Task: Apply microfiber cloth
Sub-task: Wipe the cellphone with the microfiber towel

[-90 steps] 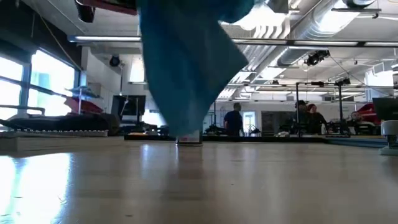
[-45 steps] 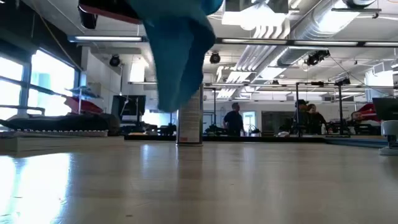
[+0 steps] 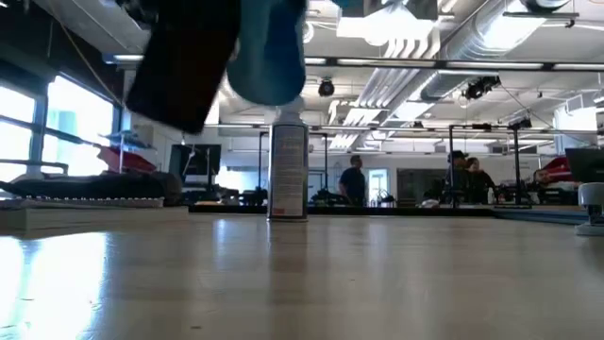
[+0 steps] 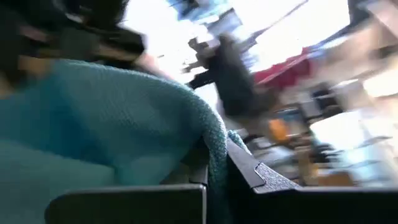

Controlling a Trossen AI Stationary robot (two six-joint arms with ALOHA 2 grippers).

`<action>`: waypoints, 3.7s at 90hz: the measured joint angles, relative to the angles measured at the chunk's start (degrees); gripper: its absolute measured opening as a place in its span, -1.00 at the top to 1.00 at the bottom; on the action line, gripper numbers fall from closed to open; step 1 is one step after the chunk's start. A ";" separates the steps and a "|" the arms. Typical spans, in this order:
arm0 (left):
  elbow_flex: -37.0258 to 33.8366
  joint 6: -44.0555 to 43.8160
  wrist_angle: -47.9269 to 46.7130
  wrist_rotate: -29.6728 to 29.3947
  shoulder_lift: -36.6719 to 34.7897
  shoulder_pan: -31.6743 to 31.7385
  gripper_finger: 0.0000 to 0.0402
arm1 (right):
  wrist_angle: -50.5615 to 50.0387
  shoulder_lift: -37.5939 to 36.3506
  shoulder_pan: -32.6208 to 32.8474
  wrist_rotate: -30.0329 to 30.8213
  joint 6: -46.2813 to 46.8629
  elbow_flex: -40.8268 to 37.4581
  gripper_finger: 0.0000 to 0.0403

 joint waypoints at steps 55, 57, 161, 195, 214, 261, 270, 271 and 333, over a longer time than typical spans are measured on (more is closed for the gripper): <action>4.93 72.38 15.11 7.28 33.25 2.37 0.94 | -23.41 0.36 -8.05 -25.84 17.81 -0.03 1.00; 5.31 73.80 15.38 7.53 33.96 2.37 0.94 | -22.28 0.94 -7.89 -26.78 16.77 -0.03 1.00; 10.56 76.94 14.94 1.94 31.80 -9.34 0.94 | 12.30 18.88 -4.55 -39.27 -1.40 0.12 1.00; 10.88 77.88 16.59 -0.16 31.42 -10.69 0.94 | 6.71 15.77 -8.97 -28.24 -8.05 -0.34 1.00; 10.88 77.56 16.67 -0.53 31.43 -11.03 0.94 | 4.84 10.91 -6.20 -27.05 -5.14 -0.12 1.00; 10.68 78.20 22.77 -4.16 31.13 -12.60 0.94 | 8.44 16.10 2.81 -33.73 14.56 0.12 1.00; 10.66 79.13 22.50 -4.47 30.42 -13.21 0.94 | 9.85 16.07 4.79 -33.20 18.44 0.04 1.00; 10.66 79.24 22.59 -4.49 30.33 -13.30 0.94 | 10.19 16.05 4.98 -33.10 18.77 0.04 1.00; 17.76 81.57 19.96 -5.67 29.57 -18.79 0.94 | 23.82 16.22 -3.31 -31.69 5.71 -0.05 1.00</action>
